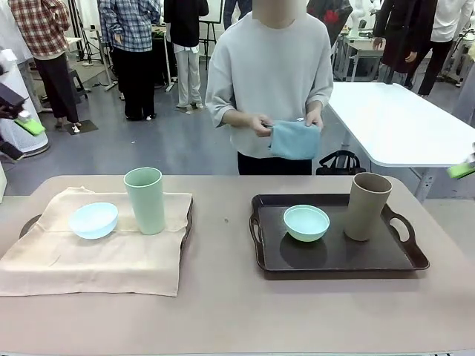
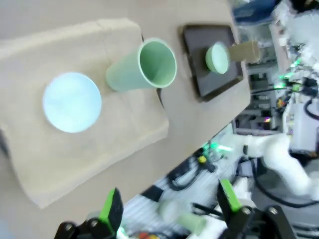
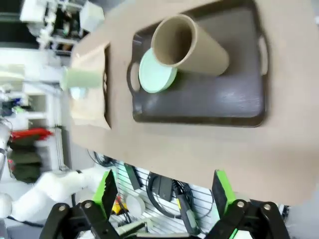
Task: Set up a tray with a mat and arrange the tableware.
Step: Pick up the Picnic Bowl and Reusable plastic cup from the Handle tray in front of the human's position and hold them in the air.
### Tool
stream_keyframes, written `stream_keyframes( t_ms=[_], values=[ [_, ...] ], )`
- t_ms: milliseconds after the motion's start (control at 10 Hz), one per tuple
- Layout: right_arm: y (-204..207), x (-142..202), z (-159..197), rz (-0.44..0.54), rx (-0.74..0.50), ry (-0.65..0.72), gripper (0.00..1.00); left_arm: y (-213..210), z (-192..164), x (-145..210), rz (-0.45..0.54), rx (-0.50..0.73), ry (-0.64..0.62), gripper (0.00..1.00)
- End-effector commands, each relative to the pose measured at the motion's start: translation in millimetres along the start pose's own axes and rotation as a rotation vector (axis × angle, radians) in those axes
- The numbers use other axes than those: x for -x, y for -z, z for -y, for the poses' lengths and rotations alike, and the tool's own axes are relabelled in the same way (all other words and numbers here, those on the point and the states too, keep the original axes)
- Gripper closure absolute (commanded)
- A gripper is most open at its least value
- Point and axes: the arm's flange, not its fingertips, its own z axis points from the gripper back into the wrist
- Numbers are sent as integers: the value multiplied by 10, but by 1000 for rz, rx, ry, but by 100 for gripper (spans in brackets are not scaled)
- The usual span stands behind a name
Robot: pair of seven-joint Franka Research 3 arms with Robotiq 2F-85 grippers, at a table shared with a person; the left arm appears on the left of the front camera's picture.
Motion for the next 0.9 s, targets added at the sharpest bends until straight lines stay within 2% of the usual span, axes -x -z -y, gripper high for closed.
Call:
stream_keyframes(
  t_ms=[0,200,300,600,800],
  values=[
    [-296,-305,305,16,-115,24,0,-133,-390,98,67,209,-143,0],
    [-486,-331,550,38,-199,71,0,-219,-647,281,96,355,-192,0],
    [-521,-298,625,46,-225,77,0,-241,-738,371,104,390,-199,0],
    [-668,-86,1000,83,-307,124,0,-333,-989,596,148,419,-220,0],
    [-699,49,1125,98,-328,149,0,-397,-1063,533,104,395,-193,0]
  ],
)
